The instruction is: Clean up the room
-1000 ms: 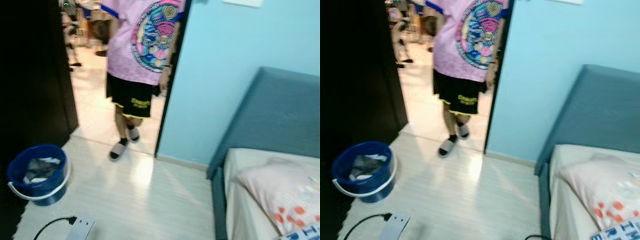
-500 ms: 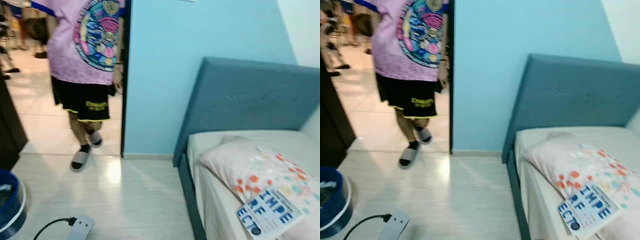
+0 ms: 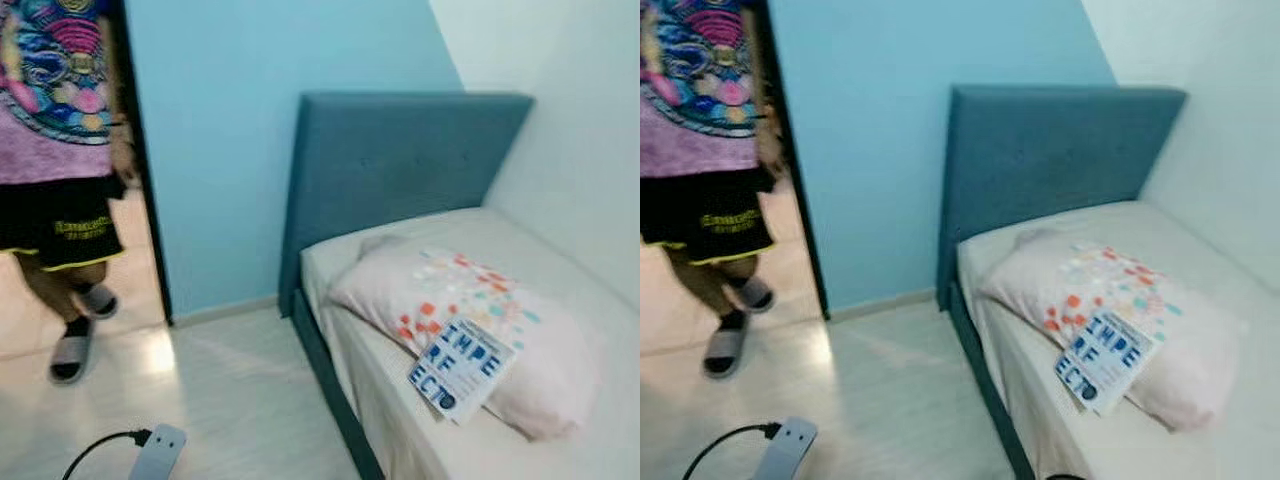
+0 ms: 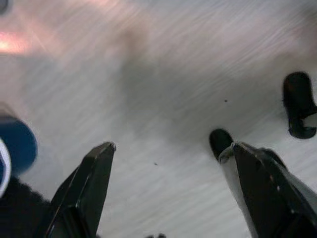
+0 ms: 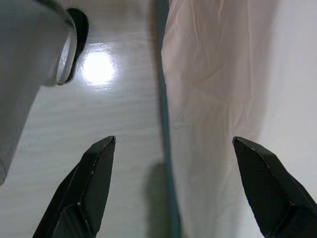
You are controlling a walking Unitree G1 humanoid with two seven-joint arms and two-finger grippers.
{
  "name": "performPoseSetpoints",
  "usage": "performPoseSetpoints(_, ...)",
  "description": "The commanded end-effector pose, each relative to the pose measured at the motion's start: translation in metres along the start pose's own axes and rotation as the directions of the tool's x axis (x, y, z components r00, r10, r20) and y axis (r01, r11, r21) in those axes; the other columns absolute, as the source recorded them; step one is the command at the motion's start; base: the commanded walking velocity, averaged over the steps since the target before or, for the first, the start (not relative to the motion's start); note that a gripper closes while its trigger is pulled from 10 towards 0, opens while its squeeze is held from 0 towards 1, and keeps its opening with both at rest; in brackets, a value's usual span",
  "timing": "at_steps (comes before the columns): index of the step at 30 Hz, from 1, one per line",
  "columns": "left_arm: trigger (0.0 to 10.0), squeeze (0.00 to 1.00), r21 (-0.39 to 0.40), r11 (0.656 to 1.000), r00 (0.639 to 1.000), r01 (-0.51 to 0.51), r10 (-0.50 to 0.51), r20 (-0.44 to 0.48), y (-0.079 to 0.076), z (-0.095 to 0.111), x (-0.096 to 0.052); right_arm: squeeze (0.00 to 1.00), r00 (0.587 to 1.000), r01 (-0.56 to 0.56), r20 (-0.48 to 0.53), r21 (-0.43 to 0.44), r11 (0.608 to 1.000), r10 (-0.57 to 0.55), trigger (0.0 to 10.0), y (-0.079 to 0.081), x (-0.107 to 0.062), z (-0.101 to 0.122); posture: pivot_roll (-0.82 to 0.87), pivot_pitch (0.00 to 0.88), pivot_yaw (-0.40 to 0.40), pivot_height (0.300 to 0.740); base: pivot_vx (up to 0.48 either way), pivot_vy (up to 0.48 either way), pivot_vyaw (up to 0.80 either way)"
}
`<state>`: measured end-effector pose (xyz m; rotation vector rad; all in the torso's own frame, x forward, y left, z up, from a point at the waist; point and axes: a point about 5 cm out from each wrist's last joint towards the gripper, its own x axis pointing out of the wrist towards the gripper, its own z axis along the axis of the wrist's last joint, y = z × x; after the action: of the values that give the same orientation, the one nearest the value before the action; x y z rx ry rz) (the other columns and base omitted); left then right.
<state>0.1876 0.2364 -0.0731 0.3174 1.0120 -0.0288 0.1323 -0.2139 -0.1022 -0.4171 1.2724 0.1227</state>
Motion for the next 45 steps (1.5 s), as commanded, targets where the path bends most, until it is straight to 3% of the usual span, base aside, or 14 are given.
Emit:
performPoseSetpoints(1,10.0,0.00,-0.006,1.000,1.000,0.005,-0.005,0.010,-0.002,0.003,0.001,0.00,0.999,0.032,-0.005,0.032,0.999,-0.032,10.0,-0.011,-0.001,-0.005,0.07,0.000,-0.065,0.740,0.000,0.000,-0.80)
performPoseSetpoints(9,10.0,0.00,-0.014,1.000,1.000,0.017,-0.017,0.016,-0.006,0.005,0.001,0.00,0.997,0.068,-0.052,0.053,0.996,-0.065,10.0,-0.031,-0.004,-0.030,0.05,0.000,-0.060,0.740,0.000,0.000,-0.80)
performPoseSetpoints(15,10.0,0.00,-0.009,0.999,0.999,0.034,-0.034,0.017,-0.012,0.004,0.001,0.00,0.995,0.085,-0.058,0.066,0.994,-0.081,10.0,-0.034,-0.004,-0.032,0.03,0.000,-0.059,0.740,0.000,0.000,-0.80)
performPoseSetpoints(20,10.0,0.00,-0.004,0.999,0.998,0.053,-0.053,0.038,-0.017,0.004,0.001,0.00,0.995,0.094,-0.033,0.054,0.994,-0.092,10.0,-0.028,-0.002,-0.018,0.01,0.000,-0.077,0.740,0.000,0.000,-0.80)
performPoseSetpoints(29,10.0,0.00,-0.064,0.998,0.998,-0.025,0.028,0.054,0.000,-0.002,-0.001,0.00,0.997,0.076,-0.010,0.034,0.997,-0.075,10.0,-0.020,-0.001,-0.003,0.02,0.000,-0.071,0.740,0.000,0.000,-0.80)
performPoseSetpoints(35,10.0,0.00,-0.129,0.990,0.997,-0.047,0.055,0.058,0.007,-0.005,-0.002,0.00,0.995,0.094,-0.037,0.045,0.995,-0.093,10.0,-0.030,-0.004,-0.031,0.03,0.000,-0.040,0.740,0.000,0.000,-0.23)
performPoseSetpoints(38,10.0,0.00,-0.099,0.995,0.998,-0.008,0.015,0.069,-0.001,-0.002,-0.001,0.00,0.994,0.103,-0.054,0.060,0.993,-0.099,10.0,-0.030,-0.005,-0.043,0.02,0.000,-0.030,0.740,0.000,0.000,0.00)
performPoseSetpoints(44,10.0,0.00,-0.095,0.995,0.996,0.035,-0.027,0.085,-0.011,0.003,0.000,0.00,0.995,0.096,-0.028,0.072,0.993,-0.094,10.0,-0.024,-0.003,-0.034,0.00,0.000,-0.033,0.740,0.000,0.000,0.00)
performPoseSetpoints(45,10.0,0.00,-0.084,0.995,0.995,0.048,-0.041,0.092,-0.021,0.009,0.001,0.00,0.995,0.097,-0.023,0.075,0.992,-0.096,10.0,-0.023,-0.003,-0.032,-0.01,0.000,-0.047,0.740,0.000,0.000,0.00)
